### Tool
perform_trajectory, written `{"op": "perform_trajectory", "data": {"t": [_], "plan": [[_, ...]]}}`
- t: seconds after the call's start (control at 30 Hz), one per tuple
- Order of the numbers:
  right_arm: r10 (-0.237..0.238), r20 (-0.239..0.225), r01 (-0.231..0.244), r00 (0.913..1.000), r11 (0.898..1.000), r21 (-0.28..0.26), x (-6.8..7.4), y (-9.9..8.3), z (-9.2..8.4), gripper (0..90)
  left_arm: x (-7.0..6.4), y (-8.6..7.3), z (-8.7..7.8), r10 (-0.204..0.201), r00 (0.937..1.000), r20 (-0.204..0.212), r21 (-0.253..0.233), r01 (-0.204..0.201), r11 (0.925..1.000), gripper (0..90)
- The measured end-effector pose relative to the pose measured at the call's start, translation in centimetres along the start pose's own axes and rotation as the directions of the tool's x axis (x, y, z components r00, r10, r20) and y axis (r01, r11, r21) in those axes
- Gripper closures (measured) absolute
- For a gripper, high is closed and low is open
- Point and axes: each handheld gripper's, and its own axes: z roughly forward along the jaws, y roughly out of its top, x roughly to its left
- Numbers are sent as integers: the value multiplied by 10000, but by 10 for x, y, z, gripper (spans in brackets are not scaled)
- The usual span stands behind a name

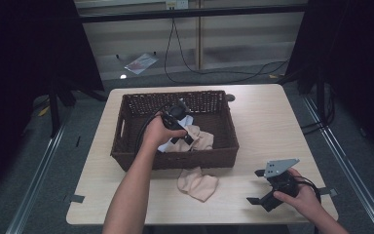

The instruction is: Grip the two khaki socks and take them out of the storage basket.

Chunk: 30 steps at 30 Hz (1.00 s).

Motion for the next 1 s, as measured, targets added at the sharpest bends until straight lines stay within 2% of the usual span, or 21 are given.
{"op": "perform_trajectory", "data": {"t": [0.03,0.07,0.13,0.17,0.23,0.27,0.43,0.47,0.57,0.6,0.77,0.8,0.97,1.0], "plan": [[0,0,0,10000,10000,0,0,0,0,9,0,0,0,0,10000,0,0,0,10000,110],[-23,-10,23,10000,10000,-1,0,0,0,9,1,0,1,223,9997,-64,-66,-224,9997,105],[-16,-6,16,10000,10000,19,0,0,1,9,1,1,4,246,9996,-118,-228,-248,9994,99],[-16,-6,16,10000,10000,19,0,0,1,9,3,1,5,279,9996,-50,-148,-280,9995,99],[-13,-13,13,10000,10000,20,1,0,1,9,4,0,9,54,10000,-27,-177,-54,9998,86],[-32,-2,32,10000,10000,-7,1,0,0,9,5,0,9,-1,10000,-8,-27,1,10000,85],[-28,3,28,10000,10000,-4,0,0,0,9,6,-1,14,-135,9999,95,-157,136,9998,63],[-21,-12,21,10000,10000,-8,0,0,0,9,7,-1,15,13,9999,171,-109,-11,9999,63],[-45,-12,45,10000,10000,-2,1,0,0,9,6,0,19,-218,9995,225,-332,225,9992,53],[-19,-20,19,10000,10000,-14,1,0,0,9,7,1,20,-138,9996,230,-230,143,9996,53],[-17,-65,16,10000,10000,-52,0,0,0,9,6,2,27,-366,9991,219,-141,369,9992,53],[25,-47,-25,10000,10000,-13,1,0,0,9,7,2,28,-300,9995,120,55,299,9995,54],[-40,-60,40,10000,10000,1,1,0,1,9,8,2,29,-190,9998,-101,106,191,9998,140],[-48,-55,48,10000,10000,-23,1,0,0,9,8,1,27,-84,9999,-71,192,85,9998,240]]}}
